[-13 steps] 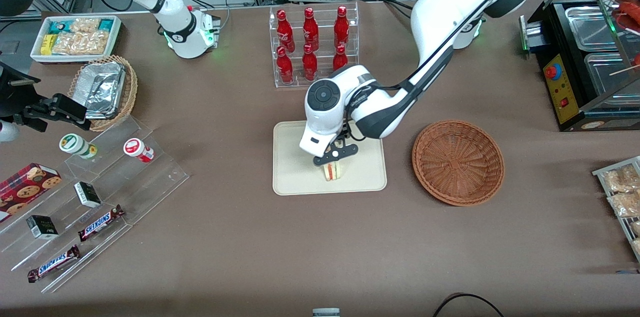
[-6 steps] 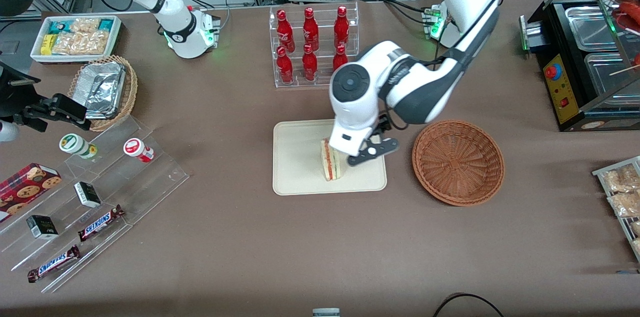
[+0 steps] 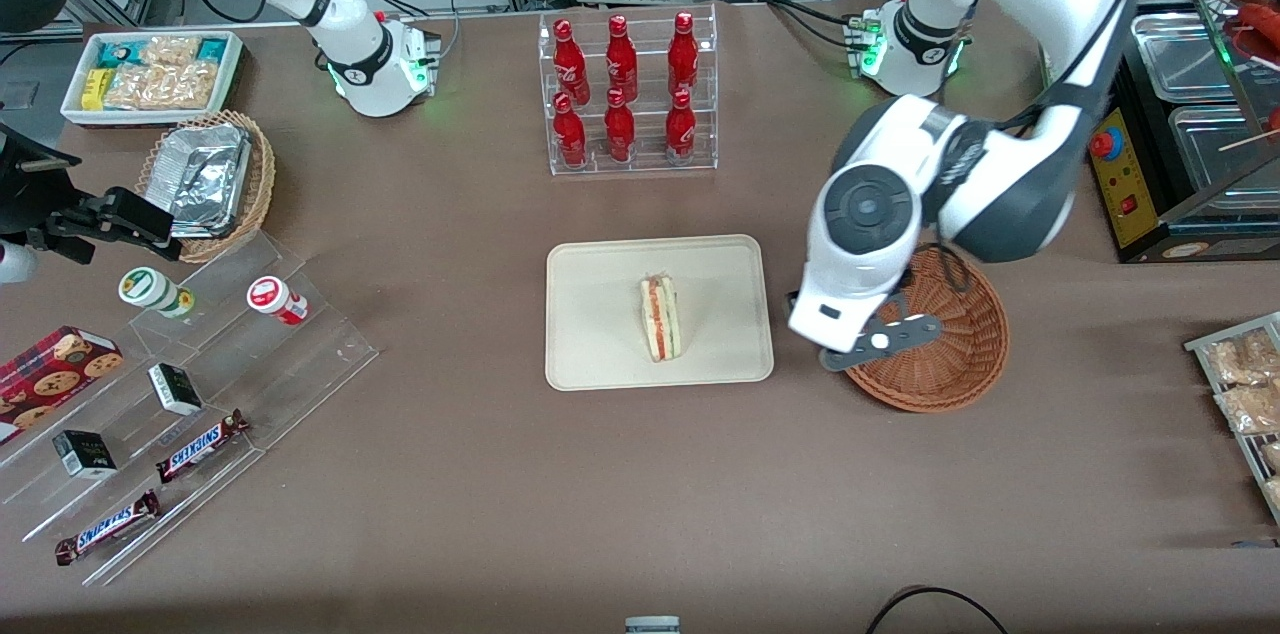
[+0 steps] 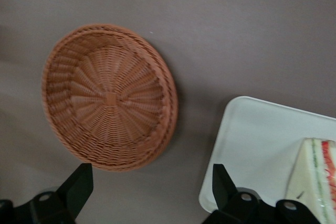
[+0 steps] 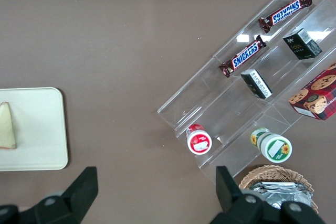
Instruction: Place sandwich from basket to tray
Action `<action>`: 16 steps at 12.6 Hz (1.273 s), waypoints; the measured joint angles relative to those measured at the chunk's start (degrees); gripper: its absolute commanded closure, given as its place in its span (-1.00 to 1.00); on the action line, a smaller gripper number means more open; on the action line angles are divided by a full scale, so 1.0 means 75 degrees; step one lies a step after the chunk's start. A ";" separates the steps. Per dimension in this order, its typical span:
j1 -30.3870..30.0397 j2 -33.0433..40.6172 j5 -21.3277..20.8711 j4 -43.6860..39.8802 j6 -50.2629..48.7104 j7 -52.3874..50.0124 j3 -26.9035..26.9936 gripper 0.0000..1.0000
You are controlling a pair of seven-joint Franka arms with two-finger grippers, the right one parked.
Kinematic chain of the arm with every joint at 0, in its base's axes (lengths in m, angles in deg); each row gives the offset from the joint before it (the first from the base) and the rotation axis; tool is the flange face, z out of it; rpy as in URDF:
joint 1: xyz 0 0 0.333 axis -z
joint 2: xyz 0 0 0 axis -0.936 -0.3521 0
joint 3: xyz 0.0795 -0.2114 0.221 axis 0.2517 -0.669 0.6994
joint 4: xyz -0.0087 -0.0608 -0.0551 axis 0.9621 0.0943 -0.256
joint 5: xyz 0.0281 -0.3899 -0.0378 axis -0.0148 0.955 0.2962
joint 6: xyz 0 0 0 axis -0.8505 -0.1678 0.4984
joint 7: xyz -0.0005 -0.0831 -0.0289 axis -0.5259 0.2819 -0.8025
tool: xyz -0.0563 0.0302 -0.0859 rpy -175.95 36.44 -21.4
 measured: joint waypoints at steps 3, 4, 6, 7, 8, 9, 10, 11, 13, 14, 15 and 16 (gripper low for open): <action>-0.0467 0.0609 0.0202 0.0373 -0.0284 0.0932 0.0026 -1.00; -0.0541 0.0840 0.0410 0.0516 -0.0323 0.1362 0.0161 -1.00; -0.0558 0.1449 0.0932 0.0840 -0.0377 0.2400 0.0721 -1.00; -0.0561 0.1799 0.1174 0.0987 -0.0543 0.2973 0.1027 -1.00; -0.0561 0.2132 0.1418 0.1071 -0.0849 0.3559 0.1325 -1.00; -0.0563 0.2449 0.1669 0.1107 -0.1176 0.4158 0.1639 -1.00; -0.0566 0.2750 0.1876 0.1123 -0.1509 0.4769 0.1982 -1.00; -0.0572 0.2996 0.2024 0.1120 -0.1808 0.5283 0.2310 -1.00; -0.0582 0.3343 0.2240 0.1044 -0.2292 0.5940 0.2929 -1.00; -0.0584 0.3443 0.2268 0.0959 -0.2407 0.6084 0.3180 -1.00; -0.0584 0.3513 0.2280 0.0886 -0.2441 0.6139 0.3391 -1.00; -0.0583 0.3569 0.2284 0.0839 -0.2448 0.6153 0.3567 -1.00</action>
